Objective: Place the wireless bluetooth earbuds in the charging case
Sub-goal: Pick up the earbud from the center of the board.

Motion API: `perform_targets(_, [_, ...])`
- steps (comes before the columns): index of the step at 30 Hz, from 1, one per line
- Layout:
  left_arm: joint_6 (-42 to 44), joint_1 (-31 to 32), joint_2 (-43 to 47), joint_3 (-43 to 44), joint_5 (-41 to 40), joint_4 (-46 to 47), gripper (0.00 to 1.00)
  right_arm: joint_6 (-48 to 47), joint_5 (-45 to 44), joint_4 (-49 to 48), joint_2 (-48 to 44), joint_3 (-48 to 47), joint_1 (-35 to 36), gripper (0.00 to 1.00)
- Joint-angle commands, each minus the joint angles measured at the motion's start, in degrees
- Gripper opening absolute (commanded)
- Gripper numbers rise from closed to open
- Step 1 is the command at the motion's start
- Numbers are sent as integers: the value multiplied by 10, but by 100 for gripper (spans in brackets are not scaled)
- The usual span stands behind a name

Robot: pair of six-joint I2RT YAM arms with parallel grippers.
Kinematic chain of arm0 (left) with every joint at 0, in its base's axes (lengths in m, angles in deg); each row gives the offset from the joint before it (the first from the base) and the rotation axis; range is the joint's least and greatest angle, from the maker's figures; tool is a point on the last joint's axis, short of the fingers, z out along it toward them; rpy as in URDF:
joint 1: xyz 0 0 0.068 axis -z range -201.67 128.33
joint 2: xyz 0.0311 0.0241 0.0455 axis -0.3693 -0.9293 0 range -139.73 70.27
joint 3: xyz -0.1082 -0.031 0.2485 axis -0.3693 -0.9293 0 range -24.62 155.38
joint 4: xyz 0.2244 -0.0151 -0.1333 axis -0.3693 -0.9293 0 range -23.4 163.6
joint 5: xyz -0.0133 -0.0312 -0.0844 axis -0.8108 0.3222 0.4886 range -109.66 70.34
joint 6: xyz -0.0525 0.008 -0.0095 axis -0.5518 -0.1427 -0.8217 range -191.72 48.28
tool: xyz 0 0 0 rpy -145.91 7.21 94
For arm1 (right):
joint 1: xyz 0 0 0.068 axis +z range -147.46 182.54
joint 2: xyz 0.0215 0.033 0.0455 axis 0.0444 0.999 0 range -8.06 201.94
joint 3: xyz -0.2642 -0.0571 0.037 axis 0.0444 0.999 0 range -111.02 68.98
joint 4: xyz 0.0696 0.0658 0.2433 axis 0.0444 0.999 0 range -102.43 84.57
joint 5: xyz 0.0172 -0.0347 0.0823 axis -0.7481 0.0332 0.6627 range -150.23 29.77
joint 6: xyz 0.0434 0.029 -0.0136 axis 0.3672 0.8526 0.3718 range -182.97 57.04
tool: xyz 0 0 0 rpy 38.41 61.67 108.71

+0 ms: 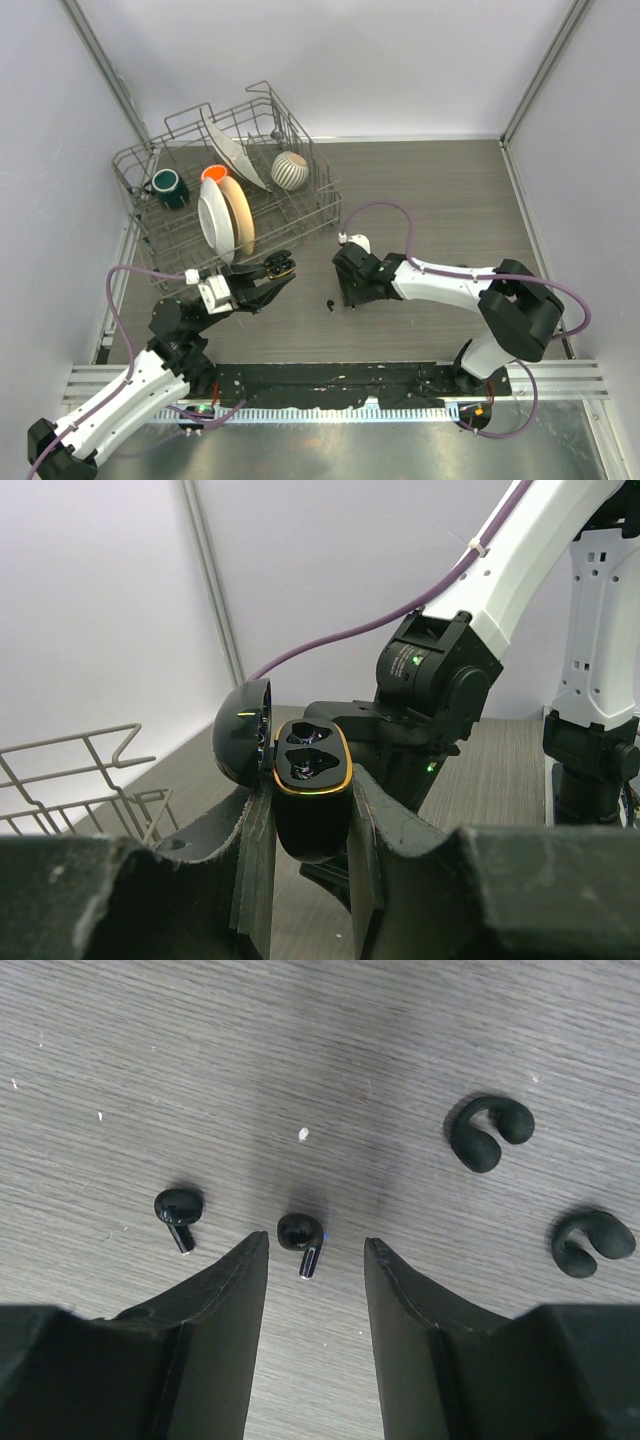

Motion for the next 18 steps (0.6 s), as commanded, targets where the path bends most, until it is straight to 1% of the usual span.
perform_targets(1, [8, 2, -4, 0, -5, 17, 0, -14, 6, -24, 18, -19, 0, 48])
perform_targets(7, [8, 2, -6, 0, -6, 17, 0, -14, 3, -27, 37, -26, -1, 45])
perform_targets(18, [7, 2, -3, -1, -7, 16, 0, -11, 0, -15, 40, -27, -1, 42])
